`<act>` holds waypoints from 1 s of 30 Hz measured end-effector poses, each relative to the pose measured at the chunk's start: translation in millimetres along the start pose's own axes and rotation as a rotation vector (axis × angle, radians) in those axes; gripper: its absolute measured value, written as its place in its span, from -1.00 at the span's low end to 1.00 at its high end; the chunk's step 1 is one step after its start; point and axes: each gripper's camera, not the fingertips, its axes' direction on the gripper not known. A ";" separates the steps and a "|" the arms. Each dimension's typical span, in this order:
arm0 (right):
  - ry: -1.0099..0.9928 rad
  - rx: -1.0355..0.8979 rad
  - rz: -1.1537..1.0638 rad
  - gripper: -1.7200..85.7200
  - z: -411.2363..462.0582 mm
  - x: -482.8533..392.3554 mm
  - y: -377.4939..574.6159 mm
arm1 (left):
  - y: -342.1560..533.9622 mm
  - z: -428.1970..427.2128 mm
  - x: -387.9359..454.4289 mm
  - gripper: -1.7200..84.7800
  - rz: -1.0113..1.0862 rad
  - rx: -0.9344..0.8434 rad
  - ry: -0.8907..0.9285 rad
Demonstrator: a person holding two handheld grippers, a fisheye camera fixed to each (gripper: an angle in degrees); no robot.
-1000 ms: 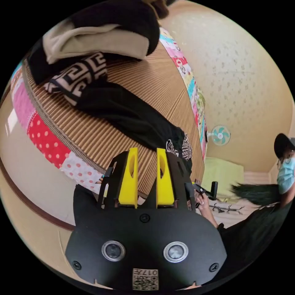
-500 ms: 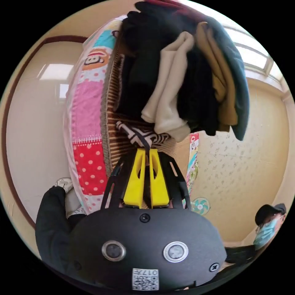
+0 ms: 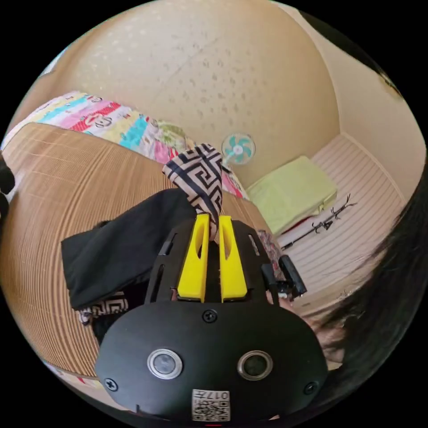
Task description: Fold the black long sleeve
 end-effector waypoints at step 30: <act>0.305 0.000 -0.500 -0.92 135.6 -133.3 -267.2 | -189.5 81.2 -212.4 -0.97 -0.294 -0.237 -0.505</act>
